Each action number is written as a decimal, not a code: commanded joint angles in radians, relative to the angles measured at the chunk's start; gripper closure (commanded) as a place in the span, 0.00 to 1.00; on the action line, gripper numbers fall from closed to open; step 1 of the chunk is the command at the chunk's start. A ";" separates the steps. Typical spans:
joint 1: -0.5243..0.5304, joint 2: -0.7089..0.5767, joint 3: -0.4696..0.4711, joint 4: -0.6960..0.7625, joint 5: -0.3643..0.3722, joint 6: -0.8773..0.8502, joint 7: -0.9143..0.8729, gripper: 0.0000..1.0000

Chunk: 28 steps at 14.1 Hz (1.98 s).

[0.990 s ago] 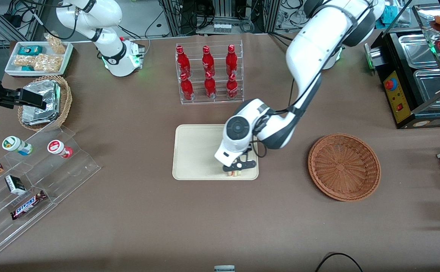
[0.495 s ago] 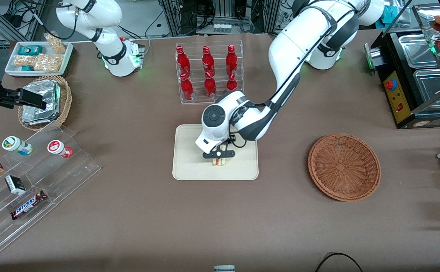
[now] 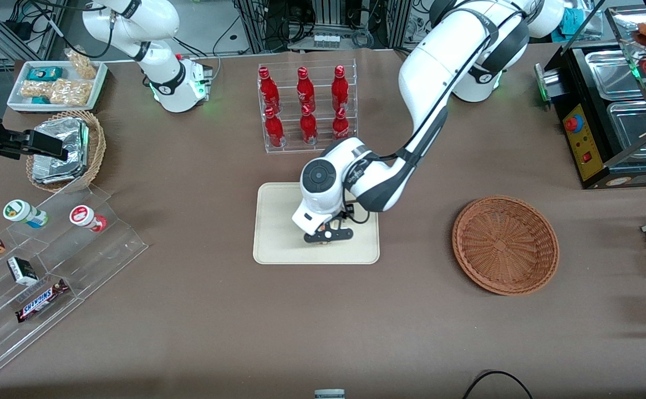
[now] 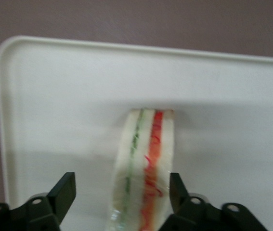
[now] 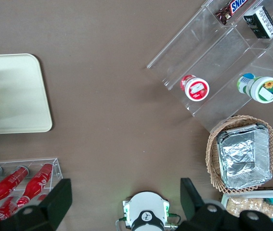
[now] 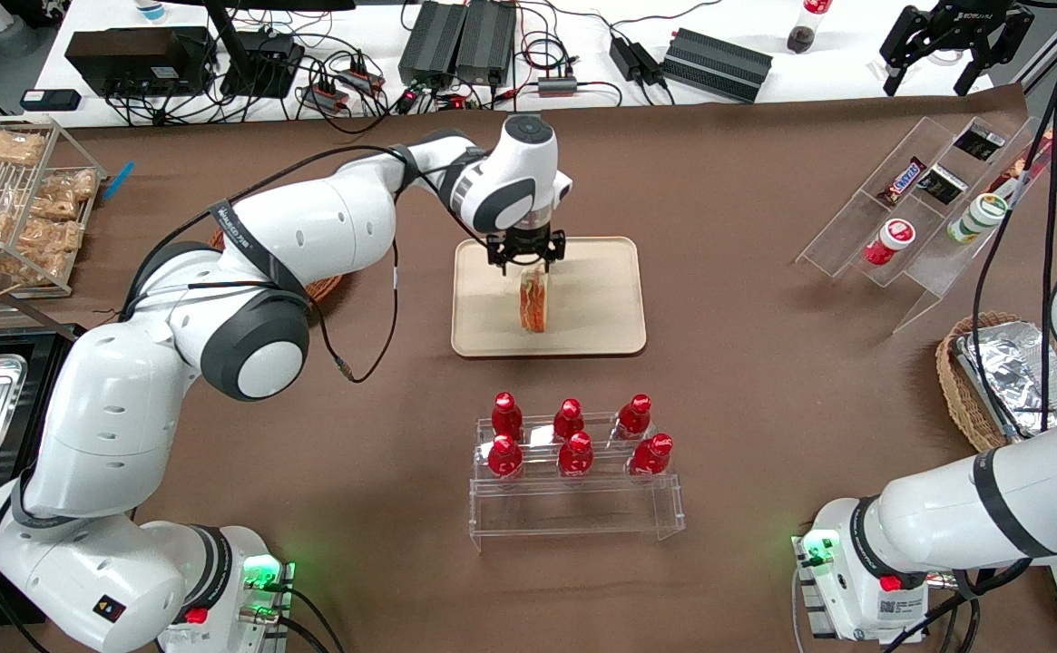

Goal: Place sandwich from basket to tray

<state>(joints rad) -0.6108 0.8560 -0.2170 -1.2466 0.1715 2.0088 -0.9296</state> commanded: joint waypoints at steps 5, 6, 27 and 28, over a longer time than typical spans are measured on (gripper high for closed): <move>0.184 -0.328 0.042 -0.062 -0.076 -0.318 0.216 0.00; 0.239 -0.391 0.044 -0.104 -0.110 -0.346 0.297 0.00; 0.807 -0.848 -0.098 -0.330 -0.125 -0.645 0.650 0.00; 0.830 -0.841 -0.123 -0.321 -0.128 -0.645 0.661 0.00</move>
<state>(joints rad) 0.1468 0.0697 -0.2702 -1.4968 0.0574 1.3268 -0.2966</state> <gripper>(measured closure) 0.000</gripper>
